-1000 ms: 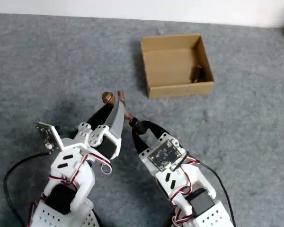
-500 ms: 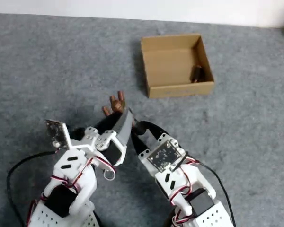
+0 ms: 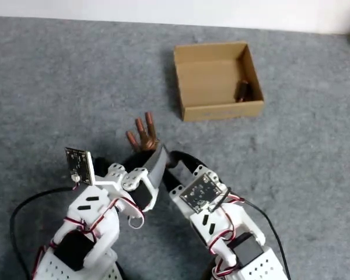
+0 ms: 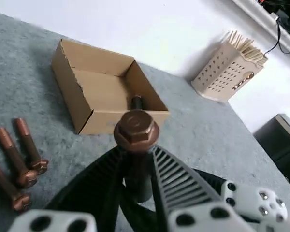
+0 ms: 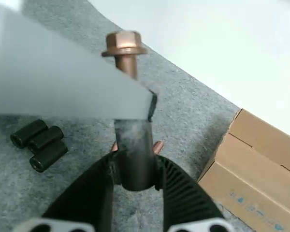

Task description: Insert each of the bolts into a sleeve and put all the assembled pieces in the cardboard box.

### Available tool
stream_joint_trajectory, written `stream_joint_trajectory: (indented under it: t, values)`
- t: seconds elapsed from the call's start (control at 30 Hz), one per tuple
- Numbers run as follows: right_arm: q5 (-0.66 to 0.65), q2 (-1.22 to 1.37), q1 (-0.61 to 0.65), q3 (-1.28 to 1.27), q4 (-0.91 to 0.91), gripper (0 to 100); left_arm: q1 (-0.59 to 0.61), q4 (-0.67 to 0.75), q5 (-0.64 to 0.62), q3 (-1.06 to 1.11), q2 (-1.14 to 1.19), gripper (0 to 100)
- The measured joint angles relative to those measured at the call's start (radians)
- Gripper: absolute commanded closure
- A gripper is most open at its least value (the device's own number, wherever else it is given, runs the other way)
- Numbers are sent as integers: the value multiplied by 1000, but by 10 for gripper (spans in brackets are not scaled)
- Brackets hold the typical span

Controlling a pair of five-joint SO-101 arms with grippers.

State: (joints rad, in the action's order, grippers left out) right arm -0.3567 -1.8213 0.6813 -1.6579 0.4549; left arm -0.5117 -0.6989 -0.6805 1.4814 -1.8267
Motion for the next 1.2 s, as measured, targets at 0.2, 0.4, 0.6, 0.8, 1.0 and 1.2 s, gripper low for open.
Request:
stream_joint_trajectory:
  t: [0.2,0.4,0.6,0.8,1.0,1.2]
  values:
    - [0,0,0,0,0,994,-6,-14,0,-2,0,942]
    - [0,0,-6,0,0,994,41,-21,3,3,0,610]
    - [0,-2,-5,0,-2,994,40,-40,6,31,8,611]
    - [0,-2,-3,0,-2,994,87,-40,-43,32,9,617]
    - [0,-2,-3,0,-2,994,267,-40,-167,11,9,617]
    - [0,-2,-3,0,-2,994,336,-40,-178,11,9,617]
